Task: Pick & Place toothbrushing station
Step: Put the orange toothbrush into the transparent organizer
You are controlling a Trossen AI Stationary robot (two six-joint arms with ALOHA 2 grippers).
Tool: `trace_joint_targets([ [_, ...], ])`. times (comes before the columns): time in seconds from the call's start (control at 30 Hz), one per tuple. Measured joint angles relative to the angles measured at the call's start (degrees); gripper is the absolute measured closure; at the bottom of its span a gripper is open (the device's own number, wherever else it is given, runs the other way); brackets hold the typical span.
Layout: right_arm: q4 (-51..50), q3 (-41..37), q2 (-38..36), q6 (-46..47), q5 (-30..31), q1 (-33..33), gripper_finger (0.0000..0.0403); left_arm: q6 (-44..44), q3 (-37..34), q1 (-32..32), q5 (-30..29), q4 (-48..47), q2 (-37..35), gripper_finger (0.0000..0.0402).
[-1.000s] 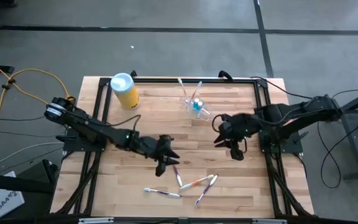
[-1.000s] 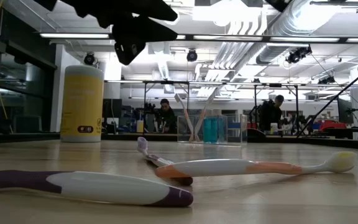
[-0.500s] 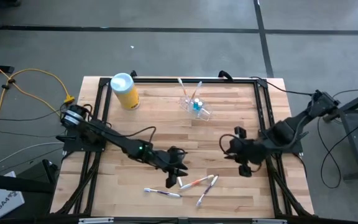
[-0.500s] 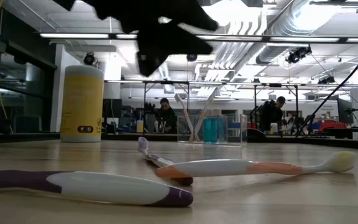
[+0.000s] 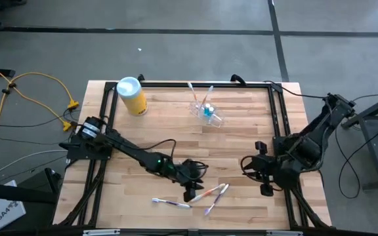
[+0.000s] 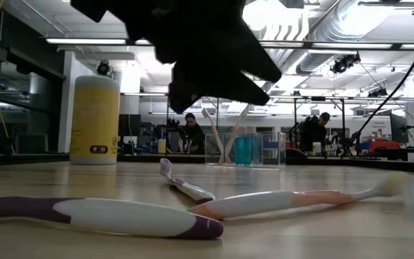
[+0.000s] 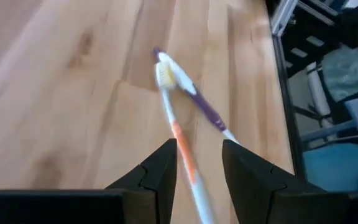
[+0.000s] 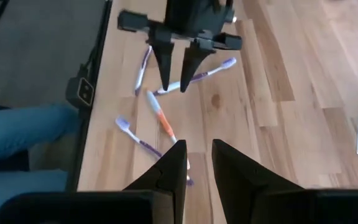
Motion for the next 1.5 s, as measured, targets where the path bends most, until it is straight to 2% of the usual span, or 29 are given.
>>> trace_joint_targets([
  [0.2,1.02,-0.82,-0.01,0.94,0.51,1.05,0.0334,1.38,7.73,-0.73,1.01,-2.84,5.53,0.0277],
  [0.37,4.71,-5.03,-0.03,0.63,1.50,1.02,0.0334,3.27,12.48,-0.92,-0.19,-12.50,7.25,0.0277],
  [0.4,6.13,-6.24,-0.03,0.65,1.33,1.04,0.0334,4.85,13.00,-1.11,-0.64,-15.44,7.01,0.0277],
  [0.47,9.03,-8.68,0.05,0.59,0.96,1.00,0.0334,8.71,14.27,-1.39,-1.75,-13.64,7.50,0.0277],
  [0.53,11.96,-11.07,0.02,-0.05,0.14,1.02,0.0334,13.36,14.17,-2.13,-4.35,-16.24,5.82,0.0277],
  [0.6,15.64,-13.24,0.05,-0.69,-1.42,0.81,0.0334,18.36,14.94,-2.91,-5.57,-13.66,5.18,0.0277],
  [0.73,21.46,-16.44,0.04,-1.40,-4.49,-0.57,0.0334,25.39,15.02,-4.93,-8.86,-15.77,2.95,0.0277],
  [0.93,23.77,-18.00,1.90,-1.91,-12.39,-5.61,0.0334,24.33,14.65,-6.78,-13.25,-23.76,0.74,0.0277],
  [1.27,30.51,-17.97,10.05,-7.00,-27.16,-14.36,0.0334,18.25,14.15,-7.89,-15.02,-33.07,0.76,0.0277],
  [1.5,33.55,-18.00,13.23,-8.88,-28.90,-16.80,0.0334,15.26,14.15,-10.01,-15.04,-39.79,0.35,0.0277],
])
